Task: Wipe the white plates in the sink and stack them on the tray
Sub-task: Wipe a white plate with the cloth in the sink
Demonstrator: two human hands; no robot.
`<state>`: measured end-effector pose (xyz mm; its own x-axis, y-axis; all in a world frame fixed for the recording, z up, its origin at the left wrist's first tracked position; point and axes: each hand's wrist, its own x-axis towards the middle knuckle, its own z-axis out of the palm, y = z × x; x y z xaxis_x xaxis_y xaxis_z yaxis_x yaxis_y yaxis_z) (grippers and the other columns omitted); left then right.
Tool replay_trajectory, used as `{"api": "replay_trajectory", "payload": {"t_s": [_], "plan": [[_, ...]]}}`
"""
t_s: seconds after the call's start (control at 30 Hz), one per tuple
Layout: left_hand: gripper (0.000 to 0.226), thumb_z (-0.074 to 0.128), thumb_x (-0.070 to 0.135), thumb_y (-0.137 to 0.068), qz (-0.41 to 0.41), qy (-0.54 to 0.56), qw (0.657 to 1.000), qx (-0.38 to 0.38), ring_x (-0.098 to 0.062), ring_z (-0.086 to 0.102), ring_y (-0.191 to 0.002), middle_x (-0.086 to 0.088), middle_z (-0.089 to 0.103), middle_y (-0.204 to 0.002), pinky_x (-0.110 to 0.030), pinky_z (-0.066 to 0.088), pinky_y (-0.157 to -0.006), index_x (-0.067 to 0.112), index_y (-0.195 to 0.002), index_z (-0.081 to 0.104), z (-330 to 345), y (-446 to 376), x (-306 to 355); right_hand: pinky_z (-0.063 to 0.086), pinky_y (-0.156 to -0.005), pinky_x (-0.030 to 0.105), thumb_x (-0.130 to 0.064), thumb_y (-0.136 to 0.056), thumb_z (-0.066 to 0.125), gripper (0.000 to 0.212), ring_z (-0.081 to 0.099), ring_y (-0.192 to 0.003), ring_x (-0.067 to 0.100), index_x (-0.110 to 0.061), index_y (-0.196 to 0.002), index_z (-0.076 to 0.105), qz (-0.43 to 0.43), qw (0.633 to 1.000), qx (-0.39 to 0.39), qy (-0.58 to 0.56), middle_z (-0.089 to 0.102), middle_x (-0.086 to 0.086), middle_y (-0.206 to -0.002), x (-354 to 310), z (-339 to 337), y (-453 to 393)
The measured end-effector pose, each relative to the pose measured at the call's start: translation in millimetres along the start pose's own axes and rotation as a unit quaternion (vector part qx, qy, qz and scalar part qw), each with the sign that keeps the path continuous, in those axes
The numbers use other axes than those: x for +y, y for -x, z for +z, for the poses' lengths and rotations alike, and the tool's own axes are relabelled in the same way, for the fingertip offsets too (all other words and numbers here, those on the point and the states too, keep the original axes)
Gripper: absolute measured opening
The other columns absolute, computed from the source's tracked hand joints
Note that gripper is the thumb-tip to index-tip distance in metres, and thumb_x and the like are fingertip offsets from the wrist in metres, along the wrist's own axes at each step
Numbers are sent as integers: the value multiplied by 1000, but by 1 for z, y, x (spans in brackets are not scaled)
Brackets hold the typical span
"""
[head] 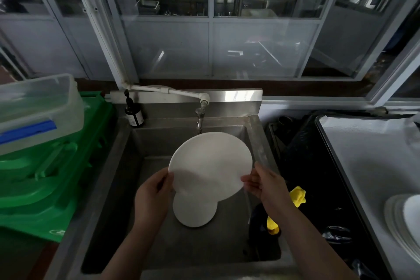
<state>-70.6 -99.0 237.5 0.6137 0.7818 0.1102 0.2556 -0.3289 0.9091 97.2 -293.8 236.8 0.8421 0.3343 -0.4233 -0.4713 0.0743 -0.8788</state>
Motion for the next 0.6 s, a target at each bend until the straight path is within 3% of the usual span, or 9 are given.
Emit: {"api": "replay_trajectory", "payload": {"t_s": [0.17, 0.3, 0.37, 0.5, 0.6], "plan": [[29, 58, 15, -99, -18, -2, 1000, -19, 0, 66, -79, 19, 70, -81, -21, 49, -72, 41, -90, 68, 0, -2, -1, 56, -67, 30, -24, -96, 61, 26, 70, -74, 21, 1, -98, 68, 17, 1000, -10, -13, 73, 20, -81, 1, -4, -3], [26, 50, 17, -103, -55, 100, 993, -27, -6, 68, -84, 6, 74, -90, -32, 54, -83, 27, -102, 74, -1, 1, 2, 57, -71, 31, -14, -94, 62, 15, 71, -76, 20, -1, -97, 68, 21, 999, -24, -39, 73, 18, -82, 0, -7, -3], [29, 46, 17, -104, -65, 144, 987, -32, -6, 68, -89, 4, 74, -97, -27, 54, -84, 22, -111, 74, 0, 2, 6, 57, -72, 32, -8, -93, 62, 9, 71, -77, 20, -1, -94, 68, 24, 998, -25, -43, 73, 16, -83, 1, -8, -3], [25, 48, 18, -103, -79, 196, 977, -37, 10, 66, -92, 17, 71, -102, -4, 49, -71, 19, -115, 70, 2, 3, 15, 55, -69, 31, -4, -90, 65, 8, 71, -78, 17, -4, -95, 71, 14, 1000, -20, -17, 74, 12, -87, 4, -8, -1], [28, 50, 16, -103, -81, 206, 974, -52, 14, 62, -101, 24, 70, -108, -2, 48, -73, 22, -123, 68, 3, 4, 10, 56, -67, 29, -2, -89, 66, 10, 71, -81, 19, -5, -96, 73, 4, 1000, -20, -24, 76, 9, -88, 4, -9, -1]]}}
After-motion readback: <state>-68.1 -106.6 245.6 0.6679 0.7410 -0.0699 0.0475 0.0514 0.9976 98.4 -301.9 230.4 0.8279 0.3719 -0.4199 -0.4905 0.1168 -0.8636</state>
